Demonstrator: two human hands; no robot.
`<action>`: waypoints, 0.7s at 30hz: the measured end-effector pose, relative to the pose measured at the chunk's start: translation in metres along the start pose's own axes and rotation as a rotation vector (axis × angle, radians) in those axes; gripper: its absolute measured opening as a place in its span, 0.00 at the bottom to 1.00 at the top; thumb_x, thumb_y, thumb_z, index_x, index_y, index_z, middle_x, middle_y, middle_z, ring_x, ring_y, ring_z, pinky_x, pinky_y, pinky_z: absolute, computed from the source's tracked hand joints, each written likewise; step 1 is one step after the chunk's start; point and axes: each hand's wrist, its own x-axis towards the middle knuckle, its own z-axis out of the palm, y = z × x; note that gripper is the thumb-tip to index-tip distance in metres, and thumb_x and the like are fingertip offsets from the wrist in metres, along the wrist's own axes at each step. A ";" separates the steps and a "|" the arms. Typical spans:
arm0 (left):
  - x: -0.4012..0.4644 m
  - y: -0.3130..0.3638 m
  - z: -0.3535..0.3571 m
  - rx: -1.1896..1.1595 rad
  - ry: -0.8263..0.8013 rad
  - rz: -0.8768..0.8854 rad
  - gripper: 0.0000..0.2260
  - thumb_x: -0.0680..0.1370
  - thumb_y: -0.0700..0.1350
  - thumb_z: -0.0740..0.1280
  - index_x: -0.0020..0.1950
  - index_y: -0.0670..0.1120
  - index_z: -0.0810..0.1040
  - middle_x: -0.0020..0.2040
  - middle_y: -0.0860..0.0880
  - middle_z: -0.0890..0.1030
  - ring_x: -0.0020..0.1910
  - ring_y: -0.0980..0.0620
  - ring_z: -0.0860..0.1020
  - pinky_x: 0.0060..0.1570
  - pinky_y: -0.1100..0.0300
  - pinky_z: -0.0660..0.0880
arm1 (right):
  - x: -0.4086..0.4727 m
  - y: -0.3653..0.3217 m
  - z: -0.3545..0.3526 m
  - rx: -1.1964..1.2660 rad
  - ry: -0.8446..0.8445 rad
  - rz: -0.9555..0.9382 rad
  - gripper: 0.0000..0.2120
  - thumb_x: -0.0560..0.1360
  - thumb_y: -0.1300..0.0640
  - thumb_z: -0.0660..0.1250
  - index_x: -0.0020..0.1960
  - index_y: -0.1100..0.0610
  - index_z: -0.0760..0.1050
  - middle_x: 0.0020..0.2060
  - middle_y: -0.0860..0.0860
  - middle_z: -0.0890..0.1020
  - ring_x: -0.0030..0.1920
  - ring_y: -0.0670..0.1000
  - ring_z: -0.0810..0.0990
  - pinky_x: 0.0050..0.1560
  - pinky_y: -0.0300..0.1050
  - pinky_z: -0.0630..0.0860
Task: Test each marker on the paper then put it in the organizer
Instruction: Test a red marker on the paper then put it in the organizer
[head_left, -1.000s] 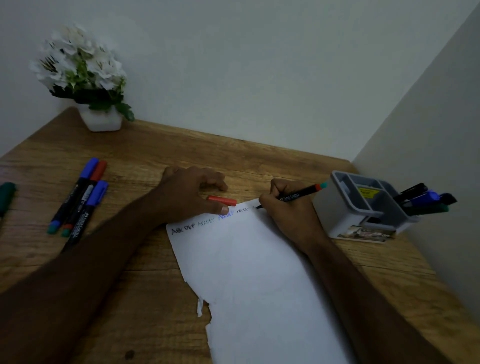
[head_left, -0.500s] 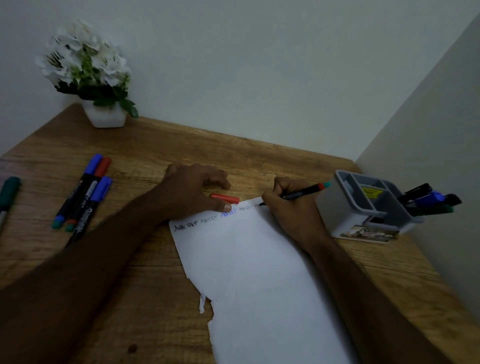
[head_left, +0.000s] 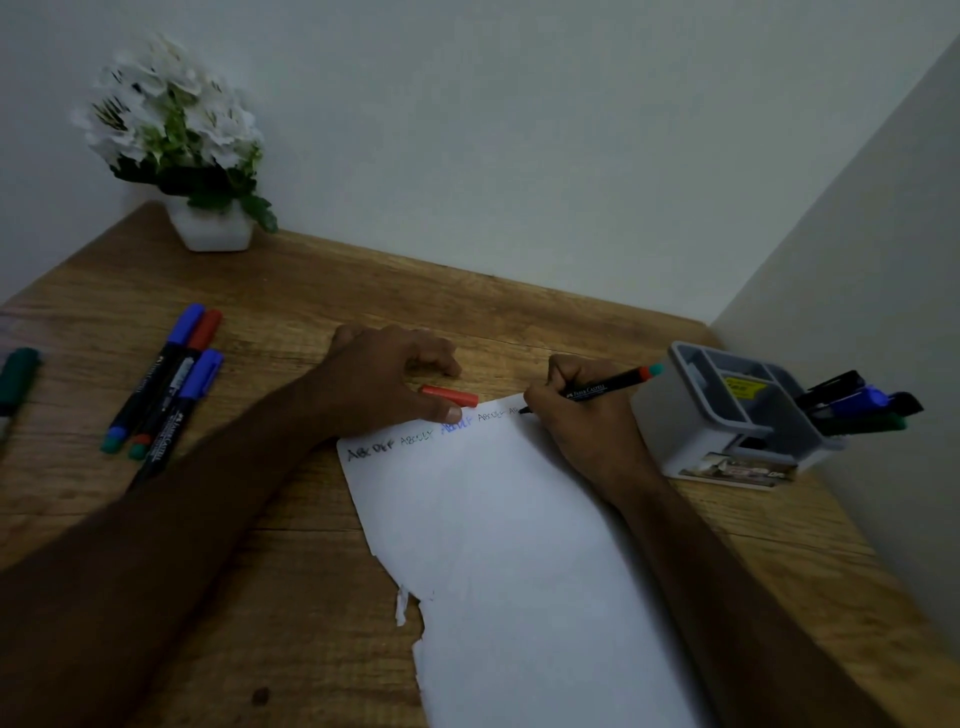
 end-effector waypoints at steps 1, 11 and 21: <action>0.000 0.000 0.000 -0.008 0.001 -0.001 0.23 0.67 0.64 0.72 0.61 0.61 0.78 0.72 0.61 0.70 0.75 0.59 0.61 0.70 0.47 0.46 | 0.000 0.000 0.000 0.001 -0.002 0.001 0.22 0.68 0.75 0.66 0.26 0.54 0.61 0.21 0.42 0.65 0.25 0.41 0.63 0.27 0.31 0.59; 0.001 0.001 0.000 -0.008 0.000 -0.011 0.23 0.67 0.64 0.72 0.60 0.61 0.78 0.72 0.61 0.70 0.74 0.58 0.63 0.71 0.47 0.46 | 0.003 0.001 0.002 -0.018 0.046 0.023 0.17 0.68 0.73 0.66 0.28 0.60 0.64 0.25 0.51 0.66 0.28 0.45 0.63 0.29 0.38 0.61; 0.000 0.002 0.000 -0.003 0.015 0.000 0.23 0.67 0.63 0.72 0.61 0.61 0.78 0.72 0.60 0.70 0.74 0.58 0.62 0.70 0.49 0.47 | 0.003 0.003 0.000 0.003 0.057 0.021 0.20 0.68 0.74 0.66 0.27 0.57 0.62 0.23 0.46 0.65 0.27 0.42 0.62 0.29 0.35 0.60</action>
